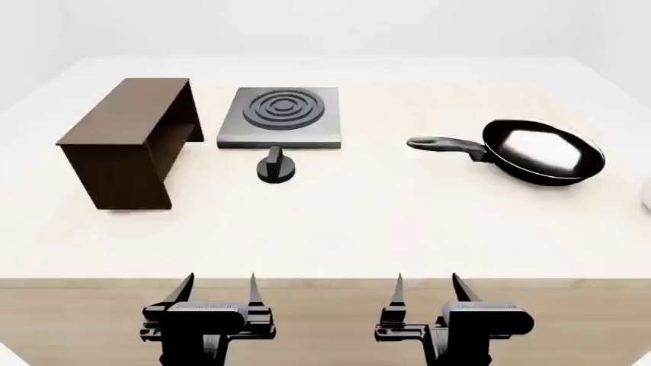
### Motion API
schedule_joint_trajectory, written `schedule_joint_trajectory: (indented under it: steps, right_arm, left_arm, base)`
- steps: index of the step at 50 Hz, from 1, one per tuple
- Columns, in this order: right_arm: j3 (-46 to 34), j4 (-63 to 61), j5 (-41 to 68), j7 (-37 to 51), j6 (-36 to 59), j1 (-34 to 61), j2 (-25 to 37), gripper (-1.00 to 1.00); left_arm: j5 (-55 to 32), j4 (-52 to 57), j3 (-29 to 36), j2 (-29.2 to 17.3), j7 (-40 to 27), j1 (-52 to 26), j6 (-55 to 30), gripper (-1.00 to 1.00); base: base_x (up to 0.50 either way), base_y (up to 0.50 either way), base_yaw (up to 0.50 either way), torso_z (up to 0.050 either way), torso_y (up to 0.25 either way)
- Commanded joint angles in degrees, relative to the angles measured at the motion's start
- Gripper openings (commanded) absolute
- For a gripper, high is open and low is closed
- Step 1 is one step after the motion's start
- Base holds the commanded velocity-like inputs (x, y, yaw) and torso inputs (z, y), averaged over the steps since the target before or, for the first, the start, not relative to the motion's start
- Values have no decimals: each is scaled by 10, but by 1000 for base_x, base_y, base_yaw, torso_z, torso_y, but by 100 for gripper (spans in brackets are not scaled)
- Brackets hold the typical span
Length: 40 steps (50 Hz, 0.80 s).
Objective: Put the frying pan on top of the cabinet.
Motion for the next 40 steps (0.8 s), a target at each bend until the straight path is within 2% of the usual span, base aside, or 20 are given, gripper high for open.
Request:
schedule_joint_trajectory:
  steps: [1,21,23,25,26,28,29,30,31,36,40]
  right_arm:
    - [-13,4,6,12,3,3,9,100]
    - [-45,-1,28,45,7,3,36,100]
    - [-44,-49,34,47,38,-6,41,100]
    - [-47,-123,54,37,116,-12,52,100]
    - [-54,-195,58,37,202,-4,63,100]
    - [-61,-274,58,42,304,7,73,100]
    - [-60,-301,58,47,340,17,76,100]
    - [-51,-359,77,45,415,41,79,100]
    - [-50,-374,78,49,438,53,81,100]
    - [-25,-383,97,49,497,106,80,100]
    - [-27,-343,82,64,474,116,78,100]
  left_arm:
    - [-10,0,11,-9,-9,-2,-8,100]
    - [-34,14,43,-38,-38,-1,-19,100]
    - [-34,58,44,-43,-44,0,-65,100]
    - [-21,108,51,-52,-50,-4,-116,100]
    - [-15,178,55,-62,-49,-20,-202,100]
    - [-22,249,64,-74,-34,-51,-340,100]
    - [-30,274,59,-73,-33,-63,-375,100]
    - [-32,304,54,-70,-39,-82,-417,100]
    - [-31,334,66,-78,-34,-106,-479,100]
    - [-73,391,37,-63,-17,-147,-563,100]
    - [-65,360,39,-62,-25,-143,-524,100]
  base:
    - [0,0,0,0,0]
    - [0,0,0,0,0]
    - [0,0,0,0,0]
    - [0,0,0,0,0]
    - [0,0,0,0,0]
    - [0,0,0,0,0]
    - [0,0,0,0,0]
    - [0,0,0,0,0]
    - [0,0,0,0,0]
    - [0,0,0,0,0]
    - [0,0,0,0,0]
